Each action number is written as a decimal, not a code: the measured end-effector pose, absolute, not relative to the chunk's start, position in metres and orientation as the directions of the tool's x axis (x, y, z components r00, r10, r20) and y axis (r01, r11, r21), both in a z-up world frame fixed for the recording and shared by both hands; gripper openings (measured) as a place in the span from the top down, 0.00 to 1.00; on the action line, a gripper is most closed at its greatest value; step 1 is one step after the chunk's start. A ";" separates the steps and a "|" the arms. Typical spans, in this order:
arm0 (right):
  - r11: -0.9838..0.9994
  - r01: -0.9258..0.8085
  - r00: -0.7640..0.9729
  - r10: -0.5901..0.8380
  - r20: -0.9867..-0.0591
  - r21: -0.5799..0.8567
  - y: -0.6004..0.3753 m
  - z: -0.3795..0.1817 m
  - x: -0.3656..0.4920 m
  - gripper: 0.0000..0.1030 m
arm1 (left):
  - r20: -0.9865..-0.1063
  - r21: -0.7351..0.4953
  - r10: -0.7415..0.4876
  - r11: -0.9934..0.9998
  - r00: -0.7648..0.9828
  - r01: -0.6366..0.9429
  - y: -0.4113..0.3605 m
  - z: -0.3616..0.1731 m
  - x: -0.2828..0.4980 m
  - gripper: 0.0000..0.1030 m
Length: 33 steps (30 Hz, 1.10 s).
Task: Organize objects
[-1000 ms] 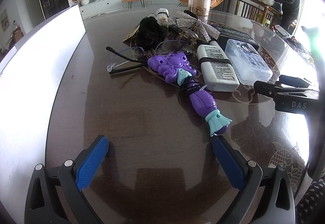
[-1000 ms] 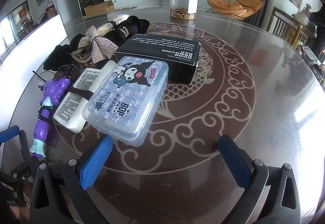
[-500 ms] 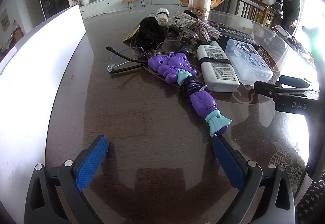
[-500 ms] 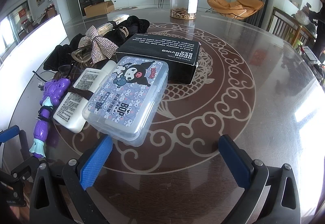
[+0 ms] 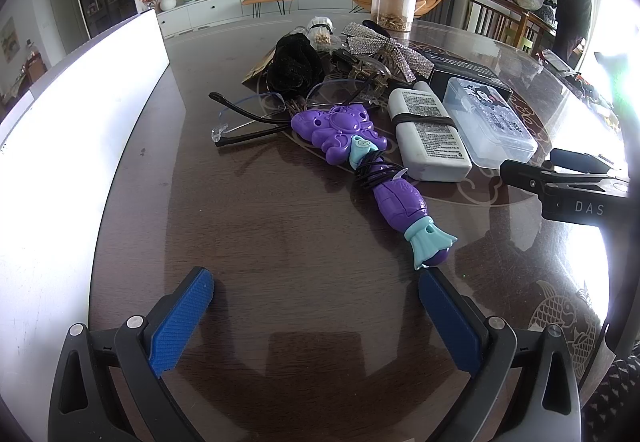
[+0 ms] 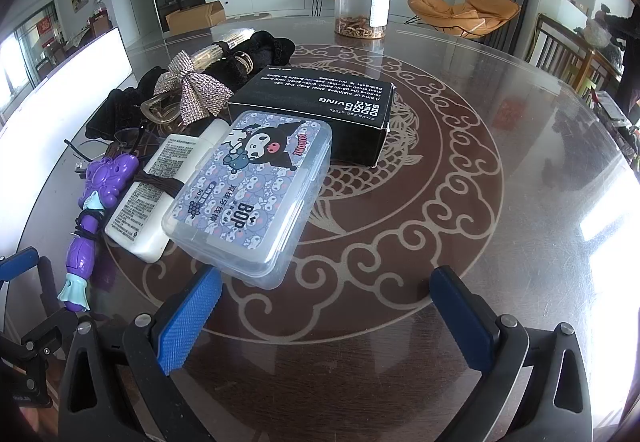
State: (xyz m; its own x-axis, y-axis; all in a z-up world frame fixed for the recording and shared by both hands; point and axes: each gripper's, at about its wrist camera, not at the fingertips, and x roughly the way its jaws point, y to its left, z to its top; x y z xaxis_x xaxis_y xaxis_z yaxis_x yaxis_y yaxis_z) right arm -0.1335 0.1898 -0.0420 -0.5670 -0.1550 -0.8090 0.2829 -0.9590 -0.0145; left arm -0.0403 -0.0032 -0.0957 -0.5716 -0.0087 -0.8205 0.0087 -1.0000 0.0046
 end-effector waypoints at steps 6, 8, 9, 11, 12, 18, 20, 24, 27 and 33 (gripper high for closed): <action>-0.959 0.283 -0.567 -0.155 -0.809 -0.015 0.190 -0.041 -0.133 0.00 | -0.820 0.005 -0.009 -1.000 -0.572 0.009 -0.003 -0.096 -0.040 0.00; -0.959 0.283 -0.567 -0.155 -0.809 -0.015 0.189 -0.040 -0.132 0.00 | -0.820 0.005 -0.009 -1.000 -0.572 0.009 -0.003 -0.096 -0.040 0.00; -0.959 0.283 -0.567 -0.155 -0.809 -0.015 0.190 -0.041 -0.133 0.00 | -0.820 0.004 -0.009 -1.000 -0.572 0.009 -0.003 -0.096 -0.040 0.00; -0.959 0.283 -0.567 -0.155 -0.809 -0.015 0.189 -0.040 -0.132 0.00 | -0.820 0.004 -0.009 -1.000 -0.572 0.009 -0.003 -0.096 -0.040 0.00; -0.959 0.283 -0.567 -0.155 -0.809 -0.015 0.189 -0.041 -0.133 0.00 | -0.820 0.005 -0.009 -1.000 -0.572 0.009 -0.003 -0.096 -0.040 0.00; -0.959 0.284 -0.567 -0.154 -0.809 -0.016 0.189 -0.041 -0.133 0.00 | -0.820 0.004 -0.008 -1.000 -0.572 0.008 -0.003 -0.096 -0.040 0.00; -0.959 0.284 -0.567 -0.154 -0.809 -0.016 0.189 -0.041 -0.133 0.00 | -0.820 0.004 -0.008 -1.000 -0.572 0.008 -0.003 -0.095 -0.040 0.00; -0.959 0.284 -0.567 -0.154 -0.809 -0.016 0.189 -0.041 -0.133 0.00 | -0.820 0.004 -0.007 -1.000 -0.572 0.007 -0.003 -0.095 -0.040 0.00; -0.959 0.284 -0.567 -0.154 -0.809 -0.016 0.189 -0.041 -0.133 0.00 | -0.820 0.004 -0.006 -1.000 -0.572 0.006 -0.002 -0.094 -0.040 0.00; -0.959 0.284 -0.567 -0.154 -0.809 -0.016 0.189 -0.041 -0.133 0.00 | -0.820 0.003 -0.006 -1.000 -0.572 0.006 -0.002 -0.094 -0.040 0.00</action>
State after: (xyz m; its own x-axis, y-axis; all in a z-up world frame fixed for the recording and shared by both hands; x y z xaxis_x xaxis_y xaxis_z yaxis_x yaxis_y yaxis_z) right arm -0.1332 0.1894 -0.0409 -0.5669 -0.1544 -0.8092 0.2840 -0.9587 -0.0161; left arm -0.0397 -0.0022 -0.0944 -0.5718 -0.0061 -0.8204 0.0058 -1.0000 0.0034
